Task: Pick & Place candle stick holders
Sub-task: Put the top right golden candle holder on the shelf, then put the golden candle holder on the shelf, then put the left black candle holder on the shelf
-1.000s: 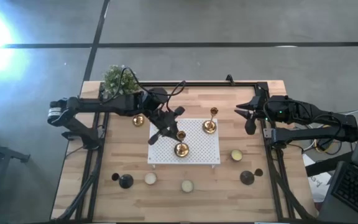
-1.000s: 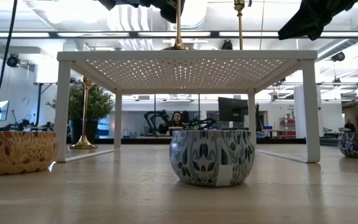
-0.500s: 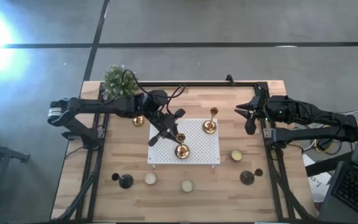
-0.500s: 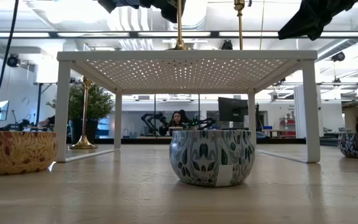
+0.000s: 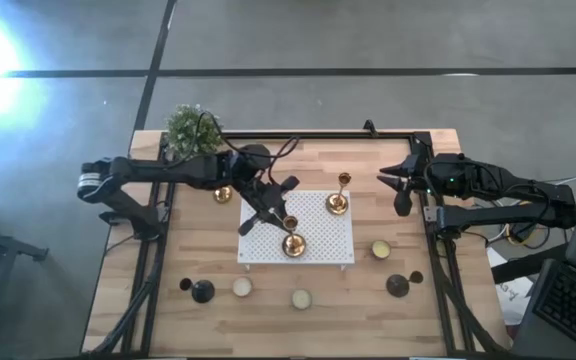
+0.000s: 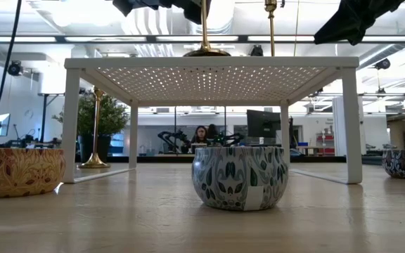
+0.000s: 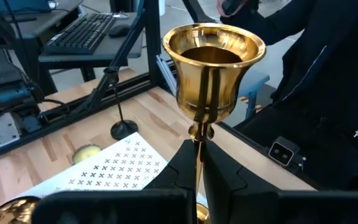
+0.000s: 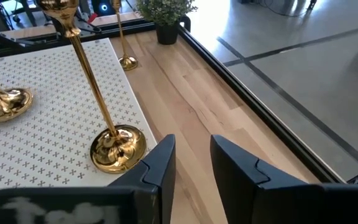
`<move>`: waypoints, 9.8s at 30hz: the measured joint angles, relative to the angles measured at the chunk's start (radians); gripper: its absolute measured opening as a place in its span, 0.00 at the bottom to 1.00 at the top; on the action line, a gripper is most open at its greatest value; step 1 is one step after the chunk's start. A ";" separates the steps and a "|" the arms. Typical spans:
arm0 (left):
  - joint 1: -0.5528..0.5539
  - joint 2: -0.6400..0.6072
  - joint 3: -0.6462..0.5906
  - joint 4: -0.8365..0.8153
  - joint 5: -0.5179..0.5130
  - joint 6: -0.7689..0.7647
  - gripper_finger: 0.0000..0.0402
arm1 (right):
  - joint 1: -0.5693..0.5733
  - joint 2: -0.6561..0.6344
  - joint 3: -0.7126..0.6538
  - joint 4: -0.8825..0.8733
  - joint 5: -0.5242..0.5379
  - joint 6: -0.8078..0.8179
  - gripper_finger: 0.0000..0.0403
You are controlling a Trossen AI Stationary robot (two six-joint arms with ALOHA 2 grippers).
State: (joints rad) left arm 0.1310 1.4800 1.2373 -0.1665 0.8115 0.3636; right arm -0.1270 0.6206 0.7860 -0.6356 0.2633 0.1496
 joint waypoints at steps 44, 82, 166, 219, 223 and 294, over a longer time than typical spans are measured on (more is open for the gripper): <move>-0.001 -0.195 0.001 -0.436 -0.597 -0.107 0.49 | 0.000 0.001 0.000 0.002 -0.006 0.000 0.23; -0.231 -0.623 -0.535 -0.784 -1.526 -1.247 0.48 | 0.000 0.002 -0.008 -0.020 -0.007 0.023 0.21; 0.008 -0.518 -0.307 -0.153 -0.803 -0.302 0.04 | 0.000 0.004 -0.008 -0.010 0.001 -0.014 0.21; 0.109 -0.435 -0.380 -0.017 -0.589 -0.210 0.04 | 0.000 0.004 -0.008 -0.011 0.000 -0.011 0.21; 0.120 -0.437 -0.383 -0.015 -0.566 -0.209 0.04 | 0.000 0.004 -0.008 -0.011 0.000 -0.011 0.21; -0.423 -0.834 -0.391 -0.690 -1.029 -0.939 0.32 | 0.001 -0.006 -0.008 -0.133 -0.157 0.125 0.14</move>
State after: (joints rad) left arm -0.2918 0.6460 0.8459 -0.8566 -0.2177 -0.5750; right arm -0.1265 0.6149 0.7776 -0.7687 0.1062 0.2744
